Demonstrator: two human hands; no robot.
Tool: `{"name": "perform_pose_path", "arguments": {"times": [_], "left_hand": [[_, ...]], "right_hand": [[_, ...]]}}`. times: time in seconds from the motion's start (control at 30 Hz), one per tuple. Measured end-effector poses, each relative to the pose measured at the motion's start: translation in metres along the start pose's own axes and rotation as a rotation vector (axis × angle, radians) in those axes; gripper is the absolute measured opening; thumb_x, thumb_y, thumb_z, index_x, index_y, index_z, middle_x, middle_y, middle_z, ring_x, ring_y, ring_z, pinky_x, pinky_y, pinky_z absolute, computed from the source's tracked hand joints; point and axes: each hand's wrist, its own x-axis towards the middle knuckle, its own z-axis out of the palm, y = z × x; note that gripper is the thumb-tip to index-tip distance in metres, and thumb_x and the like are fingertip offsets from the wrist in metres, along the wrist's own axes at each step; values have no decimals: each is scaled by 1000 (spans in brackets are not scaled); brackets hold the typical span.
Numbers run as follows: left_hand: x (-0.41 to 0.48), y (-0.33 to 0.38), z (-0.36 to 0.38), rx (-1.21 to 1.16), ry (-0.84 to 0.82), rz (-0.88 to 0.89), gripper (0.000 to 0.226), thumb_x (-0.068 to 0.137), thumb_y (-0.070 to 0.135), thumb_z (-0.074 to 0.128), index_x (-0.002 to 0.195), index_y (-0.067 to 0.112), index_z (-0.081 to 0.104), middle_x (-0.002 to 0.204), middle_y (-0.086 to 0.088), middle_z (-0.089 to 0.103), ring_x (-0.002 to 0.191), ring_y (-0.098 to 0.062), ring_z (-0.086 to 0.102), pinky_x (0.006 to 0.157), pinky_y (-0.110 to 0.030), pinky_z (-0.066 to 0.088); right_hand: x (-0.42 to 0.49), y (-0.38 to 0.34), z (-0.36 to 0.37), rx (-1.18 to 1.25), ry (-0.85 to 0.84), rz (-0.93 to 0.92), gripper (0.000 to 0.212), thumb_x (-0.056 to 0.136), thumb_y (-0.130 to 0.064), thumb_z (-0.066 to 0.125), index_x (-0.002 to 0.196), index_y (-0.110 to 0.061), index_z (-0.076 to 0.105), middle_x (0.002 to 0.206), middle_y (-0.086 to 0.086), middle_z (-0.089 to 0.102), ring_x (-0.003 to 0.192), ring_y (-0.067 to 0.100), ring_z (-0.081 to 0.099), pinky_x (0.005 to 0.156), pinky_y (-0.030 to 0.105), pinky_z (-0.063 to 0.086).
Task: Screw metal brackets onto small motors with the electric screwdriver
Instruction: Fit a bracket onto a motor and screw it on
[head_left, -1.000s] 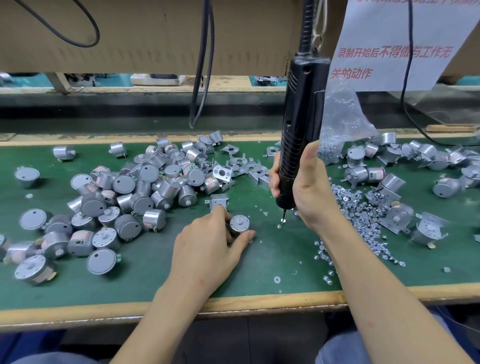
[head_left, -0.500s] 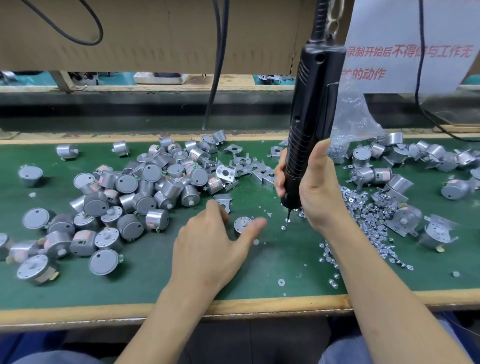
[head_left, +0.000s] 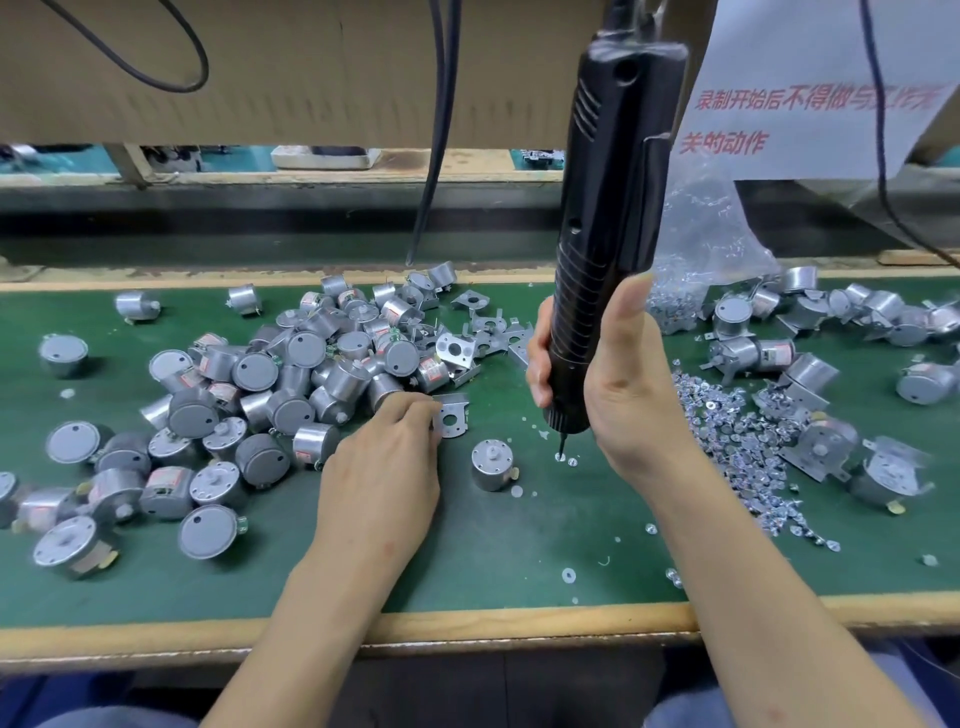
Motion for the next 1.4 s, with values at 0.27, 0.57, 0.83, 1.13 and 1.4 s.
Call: {"name": "perform_pose_path", "arguments": {"times": [0.27,0.57,0.83,1.13,1.4], "left_hand": [[5,-9,1,-191,106,35,12,92,18,67,101,19,74,98,0,68,80,-28,65,76,-40,51],[-2,-12,0,-507,266,53,14,82,13,78,89,24,79,61,14,55,61,-6,55,60,-7,37],[-16,-5,-2,-617,300,182,15,82,11,77,89,24,79,75,17,64,60,-8,55,57,-7,36],[-19,-3,-2,-558,223,170,15,78,13,83,81,25,75,65,24,57,58,-4,55,57,-5,35],[-19,-3,3,-508,74,152,47,73,46,79,114,32,60,99,22,62,79,-1,57,71,-6,40]], "right_hand": [[4,-8,16,11,-28,-30,79,63,-94,47,73,-16,56,60,-2,57,53,21,55,60,32,47],[13,-21,17,-25,43,-97,59,78,-68,52,104,-15,62,69,3,65,54,20,61,57,32,50],[17,-22,9,-53,45,-104,54,81,-63,59,92,-9,57,74,-1,62,60,18,63,58,33,50],[17,-18,21,45,16,-135,72,72,-82,39,80,-12,54,59,-5,53,46,20,46,50,31,40],[15,-9,31,150,-5,-123,65,69,-89,40,71,-26,57,58,-7,52,42,19,45,48,29,39]]}}
